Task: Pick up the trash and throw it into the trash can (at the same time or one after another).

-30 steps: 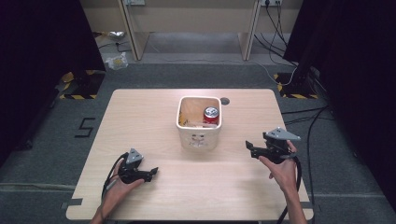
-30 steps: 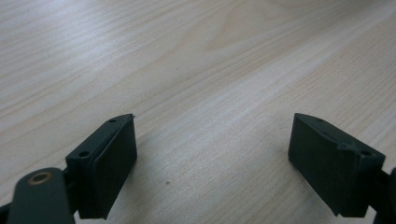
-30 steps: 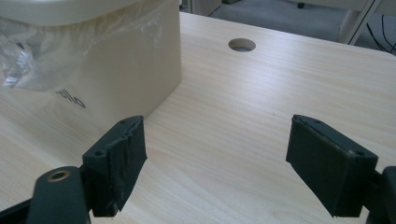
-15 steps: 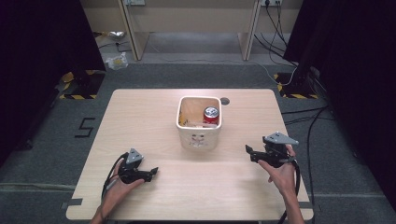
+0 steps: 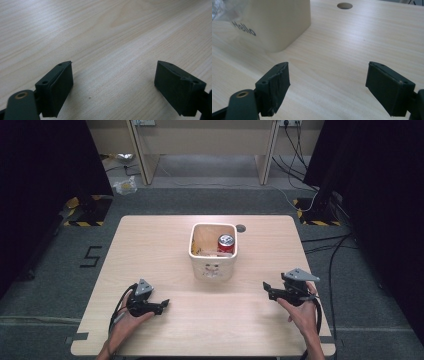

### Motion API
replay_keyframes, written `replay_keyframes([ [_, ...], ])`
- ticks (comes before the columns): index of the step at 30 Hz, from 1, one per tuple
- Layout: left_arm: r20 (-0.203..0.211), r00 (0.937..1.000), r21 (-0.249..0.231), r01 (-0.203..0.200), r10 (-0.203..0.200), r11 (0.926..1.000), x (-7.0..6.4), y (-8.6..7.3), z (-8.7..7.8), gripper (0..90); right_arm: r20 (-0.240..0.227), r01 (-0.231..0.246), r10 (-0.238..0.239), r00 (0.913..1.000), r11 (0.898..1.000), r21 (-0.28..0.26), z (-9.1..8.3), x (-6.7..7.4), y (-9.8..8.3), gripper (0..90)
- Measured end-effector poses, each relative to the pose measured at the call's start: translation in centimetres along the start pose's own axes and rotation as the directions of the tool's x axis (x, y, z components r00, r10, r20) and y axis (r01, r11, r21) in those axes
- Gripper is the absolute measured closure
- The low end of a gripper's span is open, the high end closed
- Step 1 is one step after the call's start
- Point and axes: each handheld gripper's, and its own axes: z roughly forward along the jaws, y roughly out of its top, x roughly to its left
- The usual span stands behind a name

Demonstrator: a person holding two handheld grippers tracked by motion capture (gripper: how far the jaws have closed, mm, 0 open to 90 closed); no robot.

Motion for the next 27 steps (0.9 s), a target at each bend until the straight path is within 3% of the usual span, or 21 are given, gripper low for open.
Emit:
replay_keyframes([
  [16, 0.002, 1.0000, 0.001, -0.003, 0.003, 1.0000, 0.0, 0.0, 0.0, 14.6, 0.002, -0.015, 0.015, 0.9999, 0.997, 0.071, 0.2, 0.3, -3.3, 16.5],
  [27, 0.002, 1.0000, 0.001, -0.003, 0.003, 1.0000, 0.0, 0.0, 0.0, 14.6, -0.002, 0.002, -0.001, 1.0000, 0.996, 0.092, 0.1, 1.1, -4.4, 16.5],
])
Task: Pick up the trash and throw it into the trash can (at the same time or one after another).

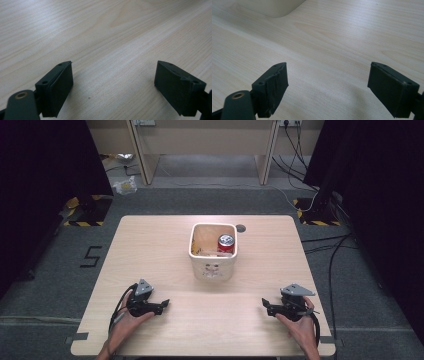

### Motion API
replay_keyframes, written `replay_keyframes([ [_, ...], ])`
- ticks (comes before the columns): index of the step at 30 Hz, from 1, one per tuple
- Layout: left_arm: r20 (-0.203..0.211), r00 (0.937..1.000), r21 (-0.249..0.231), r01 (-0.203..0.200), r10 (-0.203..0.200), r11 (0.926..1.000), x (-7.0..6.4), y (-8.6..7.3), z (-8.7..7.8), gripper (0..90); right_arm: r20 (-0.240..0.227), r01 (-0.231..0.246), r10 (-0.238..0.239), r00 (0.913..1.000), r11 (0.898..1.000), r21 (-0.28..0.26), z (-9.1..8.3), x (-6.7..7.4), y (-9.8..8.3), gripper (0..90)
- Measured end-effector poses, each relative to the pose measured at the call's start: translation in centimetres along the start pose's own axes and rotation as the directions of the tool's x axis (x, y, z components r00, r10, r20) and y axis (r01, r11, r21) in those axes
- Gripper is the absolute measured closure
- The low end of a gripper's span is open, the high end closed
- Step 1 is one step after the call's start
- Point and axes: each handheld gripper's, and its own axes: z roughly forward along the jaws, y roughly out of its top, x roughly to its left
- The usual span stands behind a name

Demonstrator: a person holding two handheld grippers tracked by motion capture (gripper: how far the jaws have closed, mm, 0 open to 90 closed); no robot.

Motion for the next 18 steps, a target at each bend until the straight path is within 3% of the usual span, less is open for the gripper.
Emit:
replay_keyframes([
  [18, 0.000, 1.0000, 0.000, 0.000, 0.000, 1.0000, 0.0, 0.0, 0.0, 14.6, 0.005, 0.030, -0.030, 0.9995, 0.999, 0.026, -0.1, 1.0, -1.1, 16.5],
])
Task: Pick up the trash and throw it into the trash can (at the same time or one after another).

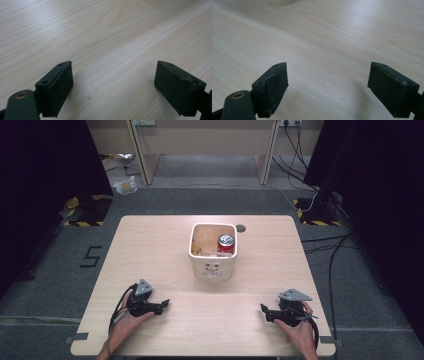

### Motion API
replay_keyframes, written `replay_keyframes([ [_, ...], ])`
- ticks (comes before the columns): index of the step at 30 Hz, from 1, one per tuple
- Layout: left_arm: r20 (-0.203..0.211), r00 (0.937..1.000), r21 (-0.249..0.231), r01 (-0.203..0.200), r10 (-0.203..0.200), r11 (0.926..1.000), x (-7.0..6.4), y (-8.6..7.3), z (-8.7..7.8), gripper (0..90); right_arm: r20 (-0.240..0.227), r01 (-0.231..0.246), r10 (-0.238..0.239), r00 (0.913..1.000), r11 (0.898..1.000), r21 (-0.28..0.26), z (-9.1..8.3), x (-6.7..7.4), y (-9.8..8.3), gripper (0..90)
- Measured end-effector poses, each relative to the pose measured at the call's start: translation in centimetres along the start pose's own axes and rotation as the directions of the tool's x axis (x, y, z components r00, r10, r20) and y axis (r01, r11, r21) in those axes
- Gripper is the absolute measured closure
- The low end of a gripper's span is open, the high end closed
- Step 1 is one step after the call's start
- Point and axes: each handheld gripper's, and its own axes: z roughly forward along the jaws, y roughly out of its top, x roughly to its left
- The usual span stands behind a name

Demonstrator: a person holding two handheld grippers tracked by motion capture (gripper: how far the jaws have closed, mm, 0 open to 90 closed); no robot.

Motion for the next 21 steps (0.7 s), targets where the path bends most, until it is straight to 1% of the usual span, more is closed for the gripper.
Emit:
replay_keyframes([
  [2, 0.000, 1.0000, 0.000, 0.000, 0.000, 1.0000, 0.00, 0.00, 0.00, 14.6, -0.002, 0.006, -0.006, 1.0000, 1.000, 0.004, 0.01, -0.01, -0.18, 16.5],
  [5, 0.000, 1.0000, 0.000, 0.000, 0.000, 1.0000, 0.00, 0.00, 0.00, 14.6, 0.009, 0.014, -0.014, 0.9999, 0.999, 0.030, 0.13, 0.11, -0.48, 16.2],
  [7, 0.001, 1.0000, 0.000, -0.001, 0.001, 1.0000, 0.00, 0.00, 0.00, 14.6, 0.007, 0.017, -0.018, 0.9998, 0.998, 0.054, 0.31, 0.18, -0.65, 14.8],
  [8, 0.001, 1.0000, 0.000, -0.001, 0.001, 1.0000, -0.01, 0.00, 0.00, 14.6, 0.007, 0.024, -0.025, 0.9997, 0.998, 0.054, 0.32, 0.22, -0.66, 14.9],
  [21, 0.001, 1.0000, 0.000, -0.001, 0.001, 1.0000, -0.01, 0.00, 0.00, 14.6, 0.011, 0.024, -0.025, 0.9996, 0.998, 0.056, 0.32, 0.35, -0.69, 13.9],
])
